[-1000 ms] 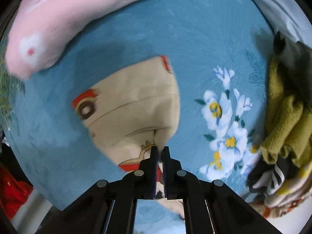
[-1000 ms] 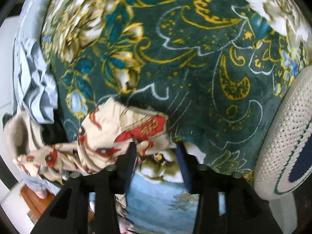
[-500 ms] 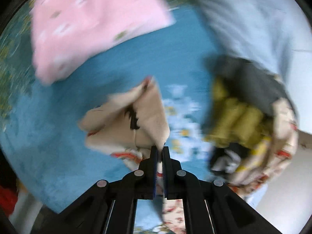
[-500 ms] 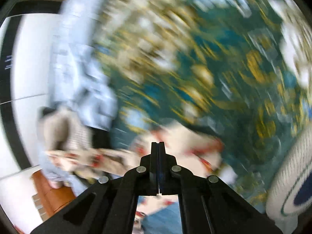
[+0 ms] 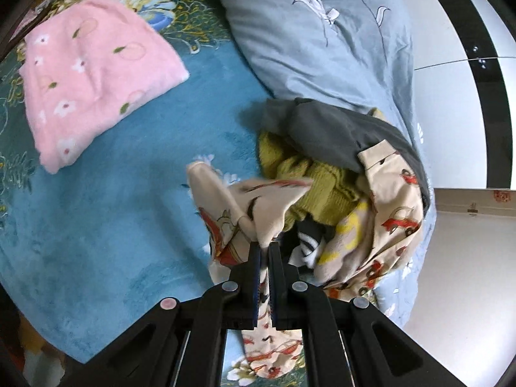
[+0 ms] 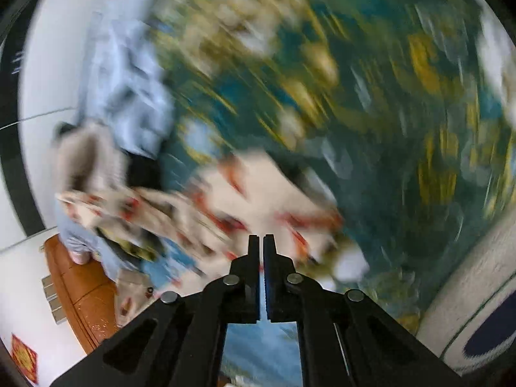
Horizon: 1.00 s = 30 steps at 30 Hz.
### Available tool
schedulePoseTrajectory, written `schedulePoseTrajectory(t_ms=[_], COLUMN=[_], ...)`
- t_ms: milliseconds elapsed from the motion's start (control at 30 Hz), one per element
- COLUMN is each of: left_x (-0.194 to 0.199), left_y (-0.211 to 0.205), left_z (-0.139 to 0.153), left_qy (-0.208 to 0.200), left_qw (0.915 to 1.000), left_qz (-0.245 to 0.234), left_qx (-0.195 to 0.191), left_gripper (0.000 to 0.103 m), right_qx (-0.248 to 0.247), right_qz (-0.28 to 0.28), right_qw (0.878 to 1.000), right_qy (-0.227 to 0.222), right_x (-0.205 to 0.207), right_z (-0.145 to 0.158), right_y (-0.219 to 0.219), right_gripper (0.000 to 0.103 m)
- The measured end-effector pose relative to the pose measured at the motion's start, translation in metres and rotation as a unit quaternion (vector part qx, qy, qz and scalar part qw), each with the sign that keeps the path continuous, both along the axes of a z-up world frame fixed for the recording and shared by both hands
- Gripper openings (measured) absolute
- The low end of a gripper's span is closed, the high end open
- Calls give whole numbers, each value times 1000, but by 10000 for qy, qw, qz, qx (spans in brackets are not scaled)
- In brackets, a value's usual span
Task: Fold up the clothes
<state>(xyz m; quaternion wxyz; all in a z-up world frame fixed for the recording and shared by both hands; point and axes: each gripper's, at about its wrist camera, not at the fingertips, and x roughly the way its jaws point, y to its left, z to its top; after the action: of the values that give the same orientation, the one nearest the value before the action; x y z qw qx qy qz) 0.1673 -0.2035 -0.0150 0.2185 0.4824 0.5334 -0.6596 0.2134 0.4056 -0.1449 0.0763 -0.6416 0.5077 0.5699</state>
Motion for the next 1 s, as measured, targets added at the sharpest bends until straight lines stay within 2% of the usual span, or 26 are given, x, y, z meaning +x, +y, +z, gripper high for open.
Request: schedulePoseTrajectory(t_ms=[33, 100, 133, 333, 367, 433, 467, 500, 633, 767, 900, 1000], left_x=[1, 8, 11, 29, 32, 38, 40, 41, 36, 11, -22, -30], left_y=[2, 2, 1, 1, 1, 2, 2, 2, 2, 3, 12, 27], left_z=[-2, -2, -2, -5, -6, -6, -6, -6, 1, 20, 60, 93], left_qy=[-36, -114, -156, -334, -351, -376, -374, -367, -279, 10, 762, 1463], left_qw=[10000, 9998, 9997, 9991, 9991, 9990, 9991, 9991, 9993, 9986, 9938, 9833], left_qz=[-16, -42, -51, -17, -1, 37, 55, 71, -26, -351, -698, -995], left_qx=[-40, -131, -165, -244, -242, -231, -217, -206, -247, -388, -414, -426], left_gripper=[5, 5, 5, 5, 5, 5, 5, 5, 5, 5, 5, 5], right_qx=[55, 165, 220, 397, 341, 186, 163, 150, 102, 155, 368, 626], right_qz=[2, -159, -246, -956, -1078, -1246, -1251, -1248, -1218, -1055, -711, -646], right_qw=[9998, 9992, 9988, 9931, 9921, 9910, 9910, 9910, 9925, 9894, 9737, 9722], right_qy=[-189, -313, -366, -557, -535, -451, -450, -458, -44, 988, 2133, 2161], right_x=[8, 14, 18, 19, 20, 18, 16, 13, -6, -45, -83, -67], right_z=[-14, -33, -43, -58, -58, -58, -57, -56, -29, 39, 123, 130], right_y=[-7, -14, -17, -19, -19, -18, -17, -16, -1, 34, 61, 70], right_gripper=[11, 36, 40, 44, 43, 22, 7, 7, 5, 4, 2, 2])
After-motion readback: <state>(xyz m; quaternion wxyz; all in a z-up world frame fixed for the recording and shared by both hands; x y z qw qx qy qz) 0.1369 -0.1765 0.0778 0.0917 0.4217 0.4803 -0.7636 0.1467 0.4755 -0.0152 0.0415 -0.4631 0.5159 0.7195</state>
